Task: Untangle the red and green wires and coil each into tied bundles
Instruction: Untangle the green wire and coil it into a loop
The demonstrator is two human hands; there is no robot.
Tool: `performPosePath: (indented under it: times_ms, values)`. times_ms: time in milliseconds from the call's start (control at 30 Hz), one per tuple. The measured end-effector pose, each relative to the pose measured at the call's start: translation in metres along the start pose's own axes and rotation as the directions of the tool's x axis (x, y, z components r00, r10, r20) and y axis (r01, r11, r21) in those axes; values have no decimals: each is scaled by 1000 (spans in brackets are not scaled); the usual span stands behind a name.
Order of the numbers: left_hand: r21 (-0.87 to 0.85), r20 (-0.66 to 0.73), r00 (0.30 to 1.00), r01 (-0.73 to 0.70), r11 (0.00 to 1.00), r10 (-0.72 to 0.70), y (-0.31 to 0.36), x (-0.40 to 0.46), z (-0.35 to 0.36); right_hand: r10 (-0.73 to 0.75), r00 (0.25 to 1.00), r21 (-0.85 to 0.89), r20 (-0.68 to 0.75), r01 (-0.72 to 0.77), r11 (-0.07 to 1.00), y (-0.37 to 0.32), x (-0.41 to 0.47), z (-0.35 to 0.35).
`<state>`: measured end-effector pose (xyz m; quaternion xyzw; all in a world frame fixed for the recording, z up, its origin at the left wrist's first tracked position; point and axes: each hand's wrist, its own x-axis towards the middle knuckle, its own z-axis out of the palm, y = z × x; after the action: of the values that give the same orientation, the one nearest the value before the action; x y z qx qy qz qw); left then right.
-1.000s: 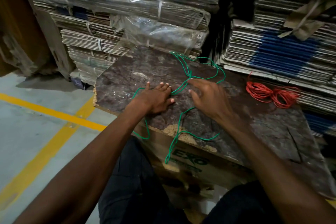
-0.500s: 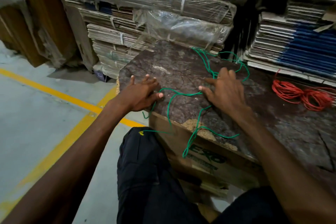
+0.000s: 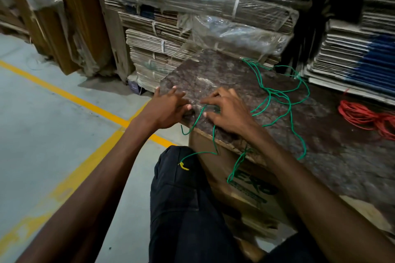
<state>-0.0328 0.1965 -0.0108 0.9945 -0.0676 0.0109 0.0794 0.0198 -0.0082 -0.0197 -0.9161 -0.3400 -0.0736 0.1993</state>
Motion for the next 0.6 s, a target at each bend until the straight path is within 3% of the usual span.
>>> performPosePath:
  times_ms: [67, 133, 267, 367, 600]
  values:
    - [-61, -24, 1000, 1, 998, -3, -3, -5, 1, -28, 1000, 17, 0, 28, 999, 2, 4, 0]
    - [-242, -69, 998, -22, 970, 5, -5, -11, 1, -35, 998, 72, -61, 40, 997, 5, 6, -4]
    - [-732, -54, 998, -59, 679, 28, 0, -14, -6, 61, 978, 314, -200, 5, 949, 15, 1, -24]
    - [-822, -19, 998, -48, 568, 57, 18, -12, -16, 169, 945, 465, -279, -21, 885, 26, -8, -43]
    - [-956, 4, 972, -66, 286, 237, 66, -6, -30, 261, 891, 555, -370, -13, 831, 48, -32, -75]
